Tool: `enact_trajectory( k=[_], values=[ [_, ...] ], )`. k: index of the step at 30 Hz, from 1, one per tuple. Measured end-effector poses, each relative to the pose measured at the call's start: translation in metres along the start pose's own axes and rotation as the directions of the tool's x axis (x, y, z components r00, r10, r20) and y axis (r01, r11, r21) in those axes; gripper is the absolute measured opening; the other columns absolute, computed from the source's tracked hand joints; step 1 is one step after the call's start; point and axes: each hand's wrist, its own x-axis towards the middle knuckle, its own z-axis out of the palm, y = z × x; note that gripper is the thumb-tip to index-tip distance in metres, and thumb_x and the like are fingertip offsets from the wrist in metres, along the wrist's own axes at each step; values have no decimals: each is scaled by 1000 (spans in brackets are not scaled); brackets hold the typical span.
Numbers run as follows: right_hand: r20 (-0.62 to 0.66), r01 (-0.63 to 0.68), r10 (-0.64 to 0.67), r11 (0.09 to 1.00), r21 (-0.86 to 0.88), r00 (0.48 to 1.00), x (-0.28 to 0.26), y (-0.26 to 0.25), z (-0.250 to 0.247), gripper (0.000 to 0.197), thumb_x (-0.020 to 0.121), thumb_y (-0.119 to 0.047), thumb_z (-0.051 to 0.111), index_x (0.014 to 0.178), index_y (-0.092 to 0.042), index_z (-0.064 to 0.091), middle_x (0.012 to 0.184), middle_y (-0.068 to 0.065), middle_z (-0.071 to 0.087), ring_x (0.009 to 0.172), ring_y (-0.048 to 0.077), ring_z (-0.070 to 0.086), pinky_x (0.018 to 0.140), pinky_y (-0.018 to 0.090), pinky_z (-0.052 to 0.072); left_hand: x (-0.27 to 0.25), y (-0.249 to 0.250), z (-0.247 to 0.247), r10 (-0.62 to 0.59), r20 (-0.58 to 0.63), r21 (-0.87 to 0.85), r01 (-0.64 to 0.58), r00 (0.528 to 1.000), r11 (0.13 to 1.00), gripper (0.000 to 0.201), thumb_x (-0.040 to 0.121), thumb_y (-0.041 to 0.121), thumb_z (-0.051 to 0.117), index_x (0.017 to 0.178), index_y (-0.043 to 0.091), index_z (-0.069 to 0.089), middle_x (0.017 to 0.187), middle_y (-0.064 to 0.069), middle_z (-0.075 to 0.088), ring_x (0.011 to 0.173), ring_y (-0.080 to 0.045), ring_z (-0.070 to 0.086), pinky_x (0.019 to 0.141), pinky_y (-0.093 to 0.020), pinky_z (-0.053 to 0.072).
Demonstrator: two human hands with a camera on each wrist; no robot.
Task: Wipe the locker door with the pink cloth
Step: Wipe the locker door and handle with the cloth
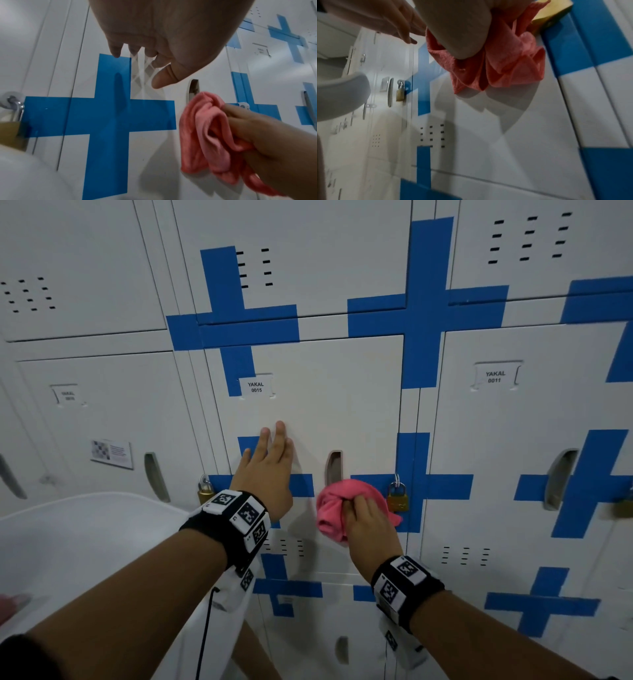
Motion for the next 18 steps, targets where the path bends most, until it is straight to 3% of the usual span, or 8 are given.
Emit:
enact_trajectory(
  k=[3, 7, 10, 13, 18],
  values=[
    [68, 4, -4, 1000, -5, 998, -14, -1, 7, 52, 72, -11, 74, 121, -7, 58, 109, 9, 61, 97, 22, 59, 87, 38, 53, 0, -5, -4, 10, 53, 2, -10, 999, 1000, 82, 85, 7, 40, 150, 16, -9, 154, -1, -34, 146, -25, -19, 120, -50, 6],
    [-42, 10, -6, 996, 93, 999, -12, -15, -7, 66, 62, -17, 84, 121, -8, 57, 103, 4, 62, 89, 17, 60, 79, 32, 56, 1, -9, -5, 17, 78, 9, -18, 997, 1000, 85, 84, 6, 41, 150, 19, -11, 153, 2, -35, 146, -22, -20, 120, -50, 5],
    [-144, 48, -30, 991, 121, 989, 16, -27, -27, 67, 68, -18, 80, 128, -6, 51, 114, 7, 58, 99, 18, 55, 89, 31, 51, 0, -6, -7, 20, 89, 4, -20, 996, 1000, 86, 84, 8, 44, 150, 18, -11, 153, 1, -35, 146, -22, -20, 120, -49, 6],
    [-146, -3, 22, 992, 126, 989, 43, -37, -40, 60, 80, -19, 67, 133, -5, 43, 121, 10, 52, 107, 22, 49, 93, 34, 47, 1, -6, -9, 21, 92, -8, -21, 996, 1000, 87, 83, 7, 46, 150, 19, -9, 154, 1, -34, 147, -22, -18, 119, -50, 7],
    [-183, -108, 154, 964, 242, 971, 45, -49, -32, 60, 79, -11, 67, 133, 2, 42, 114, 17, 53, 100, 27, 52, 80, 36, 53, 1, -9, -10, 35, 83, -13, -34, 996, 999, 84, 84, 9, 45, 150, 19, -6, 155, 2, -31, 147, -22, -17, 119, -51, 9]
  ],
)
